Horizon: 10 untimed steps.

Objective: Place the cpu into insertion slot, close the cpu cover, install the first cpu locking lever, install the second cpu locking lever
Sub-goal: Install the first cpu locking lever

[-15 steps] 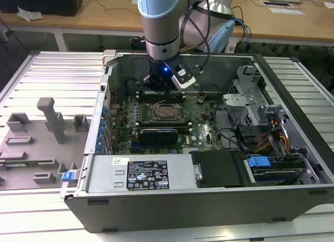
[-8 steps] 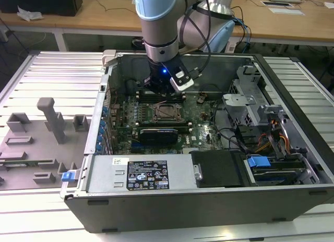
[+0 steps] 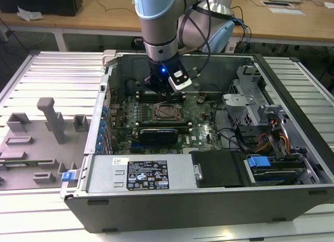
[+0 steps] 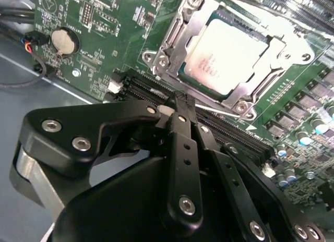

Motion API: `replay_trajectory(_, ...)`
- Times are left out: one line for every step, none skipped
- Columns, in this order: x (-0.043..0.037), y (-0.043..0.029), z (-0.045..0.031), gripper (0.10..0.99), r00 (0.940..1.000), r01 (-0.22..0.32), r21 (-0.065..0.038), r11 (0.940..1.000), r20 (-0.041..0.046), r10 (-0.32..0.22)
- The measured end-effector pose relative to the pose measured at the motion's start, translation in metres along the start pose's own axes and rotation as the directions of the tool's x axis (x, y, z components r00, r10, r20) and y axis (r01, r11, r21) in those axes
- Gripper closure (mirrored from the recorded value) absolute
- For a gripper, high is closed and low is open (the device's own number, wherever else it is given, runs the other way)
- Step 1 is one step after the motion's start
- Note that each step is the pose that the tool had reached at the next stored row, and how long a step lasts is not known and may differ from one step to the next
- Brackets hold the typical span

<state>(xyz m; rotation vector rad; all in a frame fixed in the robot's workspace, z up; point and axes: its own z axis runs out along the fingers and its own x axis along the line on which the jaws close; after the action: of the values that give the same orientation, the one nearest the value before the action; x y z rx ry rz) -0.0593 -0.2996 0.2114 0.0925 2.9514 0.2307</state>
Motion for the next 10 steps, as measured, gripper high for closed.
replay_trajectory(0.0001,0.0014,0.0004,0.98,1.0,0.0,0.002,1.0,0.0007,0.0)
replay_trajectory(0.0002,0.0022,0.0006,0.98,1.0,0.0,0.004,1.0,0.0018,0.0)
replay_trajectory(0.0004,0.0028,0.0013,0.98,1.0,0.0,0.008,1.0,0.0061,0.0)
replay_trajectory(0.0005,0.0028,0.0018,0.98,1.0,0.0,0.009,1.0,0.0083,0.0)
replay_trajectory(0.0006,0.0028,0.0024,0.98,0.9999,0.0,0.01,1.0,0.0102,0.0)
replay_trajectory(0.0007,0.0028,0.003,0.98,0.9999,-0.001,0.01,1.0,0.0113,0.001)
replay_trajectory(0.0008,0.0029,0.0035,0.98,0.9999,-0.002,0.01,0.9999,0.0122,0.002)
replay_trajectory(0.0009,0.0031,0.004,0.98,0.9999,-0.004,0.011,0.9999,0.0129,0.004)
replay_trajectory(0.001,0.0034,0.0044,0.98,0.9999,-0.005,0.011,0.9999,0.0133,0.005)
replay_trajectory(0.0011,0.0037,0.0048,0.98,0.9999,-0.008,0.011,0.9999,0.0139,0.008)
